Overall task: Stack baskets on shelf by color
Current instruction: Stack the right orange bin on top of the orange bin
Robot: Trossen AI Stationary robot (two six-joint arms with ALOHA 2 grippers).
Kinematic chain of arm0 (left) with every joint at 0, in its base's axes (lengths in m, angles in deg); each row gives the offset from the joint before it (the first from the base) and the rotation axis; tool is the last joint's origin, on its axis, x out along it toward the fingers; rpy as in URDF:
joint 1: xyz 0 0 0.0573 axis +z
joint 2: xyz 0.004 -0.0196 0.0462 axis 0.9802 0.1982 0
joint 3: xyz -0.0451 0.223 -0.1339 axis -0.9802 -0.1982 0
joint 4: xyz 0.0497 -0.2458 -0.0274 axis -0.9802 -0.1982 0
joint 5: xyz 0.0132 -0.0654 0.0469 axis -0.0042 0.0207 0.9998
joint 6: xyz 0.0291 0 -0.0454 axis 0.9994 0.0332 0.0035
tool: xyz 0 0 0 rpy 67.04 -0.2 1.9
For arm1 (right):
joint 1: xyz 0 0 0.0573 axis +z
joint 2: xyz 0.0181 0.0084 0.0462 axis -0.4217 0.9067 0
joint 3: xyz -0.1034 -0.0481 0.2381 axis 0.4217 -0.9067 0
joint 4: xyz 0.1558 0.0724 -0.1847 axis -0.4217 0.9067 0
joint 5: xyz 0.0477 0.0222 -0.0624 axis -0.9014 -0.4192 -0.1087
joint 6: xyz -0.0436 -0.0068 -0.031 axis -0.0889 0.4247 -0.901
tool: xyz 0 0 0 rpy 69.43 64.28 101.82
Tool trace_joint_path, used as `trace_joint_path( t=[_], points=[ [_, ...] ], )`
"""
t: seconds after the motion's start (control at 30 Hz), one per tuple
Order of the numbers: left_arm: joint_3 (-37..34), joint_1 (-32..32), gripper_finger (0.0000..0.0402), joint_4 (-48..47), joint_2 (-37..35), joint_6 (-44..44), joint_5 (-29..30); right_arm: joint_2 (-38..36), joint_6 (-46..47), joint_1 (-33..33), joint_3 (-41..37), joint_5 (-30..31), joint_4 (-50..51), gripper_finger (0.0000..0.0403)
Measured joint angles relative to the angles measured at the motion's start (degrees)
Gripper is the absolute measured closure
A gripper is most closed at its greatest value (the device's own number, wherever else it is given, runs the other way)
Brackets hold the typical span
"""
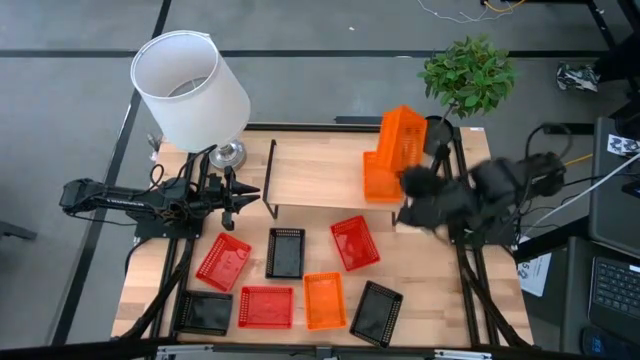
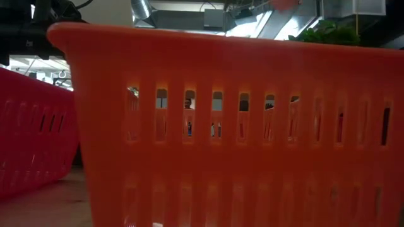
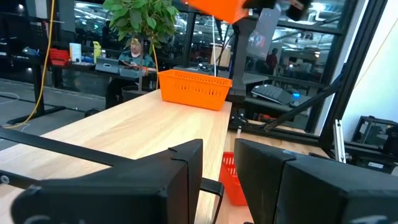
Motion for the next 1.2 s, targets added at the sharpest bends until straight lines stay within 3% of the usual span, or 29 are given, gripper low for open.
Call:
trace_joint_path(
  t=[0.13,0.27,0.43,0.8,1.2],
  points=[
    [0.0,0.0,0.0317,0.0,0.0,0.0,0.0,0.0,-7.5,-6.3,-0.2,-12.2,-0.2,0.0403],
    [0.0,0.0,0.0317,0.0,0.0,0.0,0.0,1.2,-13.9,-9.3,-4.4,-15.2,-0.3,0.0403],
    [0.0,0.0,0.0317,0.0,0.0,0.0,0.0,1.0,-13.7,-12.9,-12.4,-22.6,-0.5,0.0403],
    [0.0,0.0,0.0317,0.0,0.0,0.0,0.0,0.9,-13.9,-15.9,-16.9,-28.3,-6.2,0.0397],
    [0.0,0.0,0.0317,0.0,0.0,0.0,0.0,0.9,-15.3,-16.3,-16.9,-28.3,-6.5,0.0314]
  ],
)
